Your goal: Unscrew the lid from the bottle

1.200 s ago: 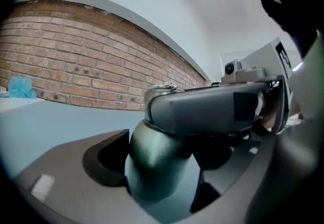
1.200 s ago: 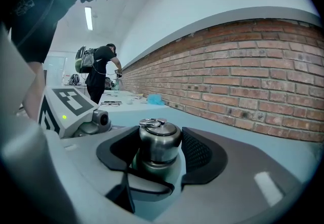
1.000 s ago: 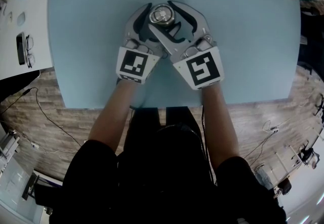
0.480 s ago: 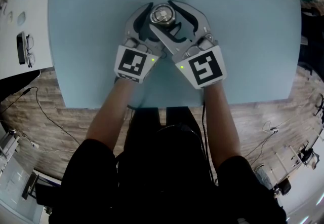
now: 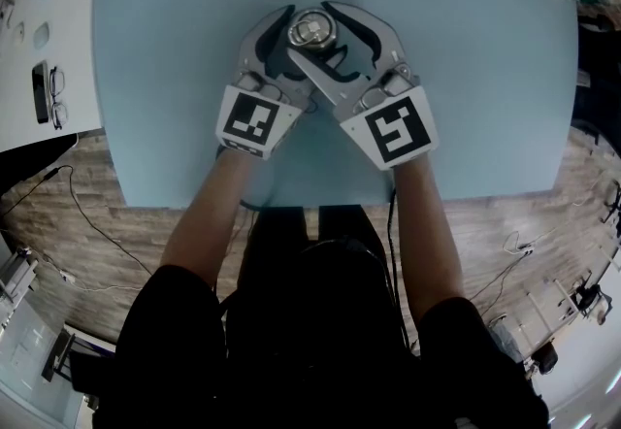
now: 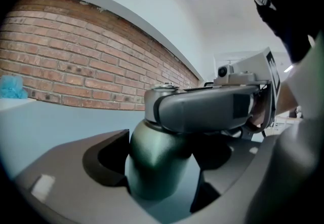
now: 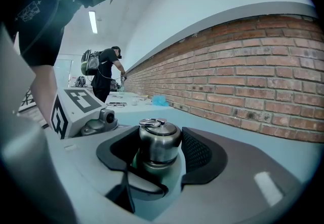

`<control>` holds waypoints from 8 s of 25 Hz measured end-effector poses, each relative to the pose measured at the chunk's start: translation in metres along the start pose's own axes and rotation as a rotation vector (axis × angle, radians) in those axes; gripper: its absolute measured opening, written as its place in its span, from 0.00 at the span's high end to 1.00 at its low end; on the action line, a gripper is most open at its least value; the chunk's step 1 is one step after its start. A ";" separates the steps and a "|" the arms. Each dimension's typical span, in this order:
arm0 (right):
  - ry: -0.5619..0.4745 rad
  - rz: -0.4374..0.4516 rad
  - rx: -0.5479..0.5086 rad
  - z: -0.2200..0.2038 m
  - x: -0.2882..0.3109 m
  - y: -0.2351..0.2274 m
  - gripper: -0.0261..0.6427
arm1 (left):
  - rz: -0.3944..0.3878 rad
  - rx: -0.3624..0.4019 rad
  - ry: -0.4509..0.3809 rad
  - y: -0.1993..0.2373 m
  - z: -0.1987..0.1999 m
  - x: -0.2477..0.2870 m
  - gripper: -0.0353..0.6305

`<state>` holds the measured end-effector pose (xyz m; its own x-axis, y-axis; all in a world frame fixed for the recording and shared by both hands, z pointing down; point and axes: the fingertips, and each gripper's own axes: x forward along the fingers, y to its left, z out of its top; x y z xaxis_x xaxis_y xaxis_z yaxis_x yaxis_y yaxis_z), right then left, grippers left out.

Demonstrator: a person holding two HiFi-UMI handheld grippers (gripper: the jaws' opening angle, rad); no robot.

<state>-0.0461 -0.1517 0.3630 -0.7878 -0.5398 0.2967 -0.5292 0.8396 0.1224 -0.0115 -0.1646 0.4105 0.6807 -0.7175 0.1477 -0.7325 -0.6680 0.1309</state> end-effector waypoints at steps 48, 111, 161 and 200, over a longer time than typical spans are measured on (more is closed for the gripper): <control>-0.037 0.144 -0.018 0.001 0.000 0.006 0.57 | -0.133 0.020 0.000 -0.002 0.003 -0.002 0.39; -0.033 0.250 -0.041 -0.002 0.000 0.007 0.52 | -0.243 0.019 0.043 -0.005 0.001 0.000 0.35; -0.007 -0.153 0.028 0.002 -0.006 -0.001 0.50 | 0.158 -0.033 -0.042 0.003 0.006 -0.011 0.32; 0.000 -0.129 0.013 0.001 0.004 -0.002 0.56 | 0.174 -0.017 -0.028 0.006 0.001 -0.004 0.40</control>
<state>-0.0485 -0.1551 0.3632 -0.7131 -0.6429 0.2796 -0.6299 0.7626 0.1470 -0.0187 -0.1657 0.4101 0.5434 -0.8273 0.1425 -0.8391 -0.5300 0.1228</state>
